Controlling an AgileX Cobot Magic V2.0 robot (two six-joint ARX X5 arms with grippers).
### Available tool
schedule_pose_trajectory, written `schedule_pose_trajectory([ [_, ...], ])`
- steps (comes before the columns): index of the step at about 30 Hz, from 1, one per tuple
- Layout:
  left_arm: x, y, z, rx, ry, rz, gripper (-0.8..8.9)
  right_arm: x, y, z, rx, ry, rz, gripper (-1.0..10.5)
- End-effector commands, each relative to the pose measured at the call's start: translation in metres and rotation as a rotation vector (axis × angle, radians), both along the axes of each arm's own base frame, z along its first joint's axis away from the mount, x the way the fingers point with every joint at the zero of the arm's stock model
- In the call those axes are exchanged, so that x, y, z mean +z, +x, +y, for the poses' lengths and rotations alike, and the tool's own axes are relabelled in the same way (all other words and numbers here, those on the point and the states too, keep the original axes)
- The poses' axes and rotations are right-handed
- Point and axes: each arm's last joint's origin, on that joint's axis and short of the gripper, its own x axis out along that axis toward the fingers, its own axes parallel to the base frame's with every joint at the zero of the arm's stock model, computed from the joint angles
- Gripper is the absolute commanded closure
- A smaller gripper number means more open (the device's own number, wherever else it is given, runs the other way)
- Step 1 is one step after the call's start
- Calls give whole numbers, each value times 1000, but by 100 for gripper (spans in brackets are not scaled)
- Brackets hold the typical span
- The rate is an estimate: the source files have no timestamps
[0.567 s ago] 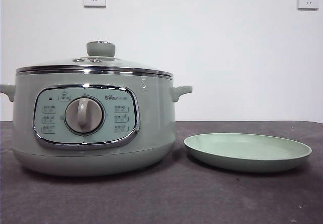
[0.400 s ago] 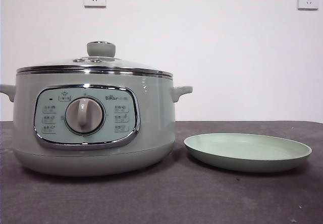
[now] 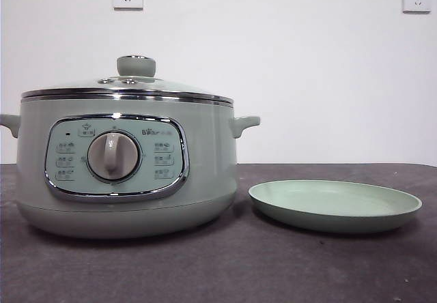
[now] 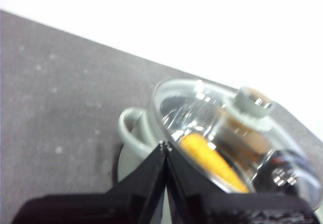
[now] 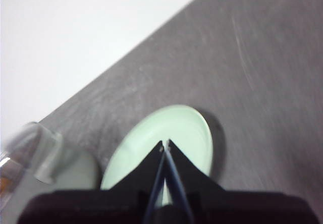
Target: Take the corn out from the steamer,put the corn on the plate,close the lid
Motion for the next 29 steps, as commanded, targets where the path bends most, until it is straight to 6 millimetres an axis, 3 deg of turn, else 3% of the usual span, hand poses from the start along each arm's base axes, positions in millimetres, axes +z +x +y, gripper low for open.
schedule_pose_trajectory([
  [1,16,0,-1,-25,32,-5,822,27,0,0,21,-96,-36,957],
  [13,99,23,-6,-229,247,2,822,128,15,5,187,-272,-70,952],
  [22,140,48,-8,-264,238,100,810,159,41,14,476,-346,19,943],
  [24,143,53,-9,-292,253,118,745,160,47,15,510,-346,26,883],
  [27,146,63,-10,-316,249,152,489,158,56,16,530,-334,45,639],
  [29,147,69,-11,-334,242,179,423,155,60,16,534,-329,69,536],
])
